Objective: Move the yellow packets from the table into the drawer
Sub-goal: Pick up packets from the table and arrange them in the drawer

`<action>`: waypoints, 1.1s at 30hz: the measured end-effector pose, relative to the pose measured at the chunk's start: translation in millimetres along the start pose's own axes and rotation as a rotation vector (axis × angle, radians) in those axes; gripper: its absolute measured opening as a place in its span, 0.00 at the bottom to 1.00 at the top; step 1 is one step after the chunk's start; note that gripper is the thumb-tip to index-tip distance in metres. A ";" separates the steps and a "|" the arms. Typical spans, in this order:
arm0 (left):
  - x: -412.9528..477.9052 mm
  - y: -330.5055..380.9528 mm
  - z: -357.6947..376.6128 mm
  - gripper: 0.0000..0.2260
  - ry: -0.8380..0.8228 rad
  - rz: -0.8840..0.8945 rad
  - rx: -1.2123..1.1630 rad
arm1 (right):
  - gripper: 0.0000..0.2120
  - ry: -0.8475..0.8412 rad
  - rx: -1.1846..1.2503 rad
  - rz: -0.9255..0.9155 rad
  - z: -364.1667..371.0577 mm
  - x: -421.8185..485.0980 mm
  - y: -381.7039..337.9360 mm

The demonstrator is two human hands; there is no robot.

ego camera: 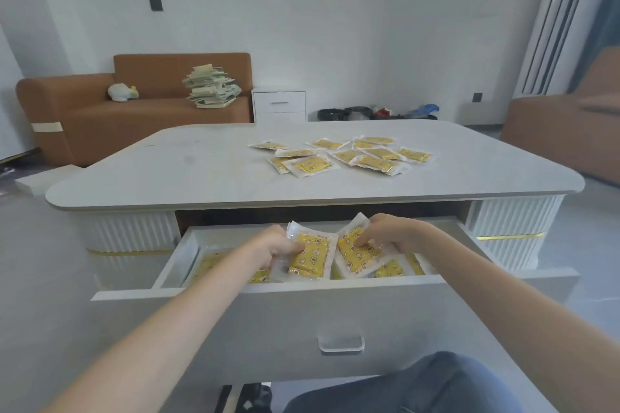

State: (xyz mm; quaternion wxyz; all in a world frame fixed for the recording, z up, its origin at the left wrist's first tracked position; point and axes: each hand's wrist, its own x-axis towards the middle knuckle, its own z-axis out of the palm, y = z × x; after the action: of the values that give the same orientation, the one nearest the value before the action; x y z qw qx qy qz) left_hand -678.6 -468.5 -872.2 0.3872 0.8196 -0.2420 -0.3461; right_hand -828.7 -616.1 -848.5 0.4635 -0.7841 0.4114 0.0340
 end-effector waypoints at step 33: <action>76.7 25.2 75.9 0.31 0.113 0.379 0.973 | 0.21 0.165 -0.482 -0.138 -23.7 69.4 50.6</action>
State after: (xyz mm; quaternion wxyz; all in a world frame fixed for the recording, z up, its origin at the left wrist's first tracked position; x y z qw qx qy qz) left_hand -689.8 -569.7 -916.1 0.0300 0.8640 -0.4973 -0.0730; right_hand -824.9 -688.3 -900.6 0.2296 -0.8981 0.3735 0.0352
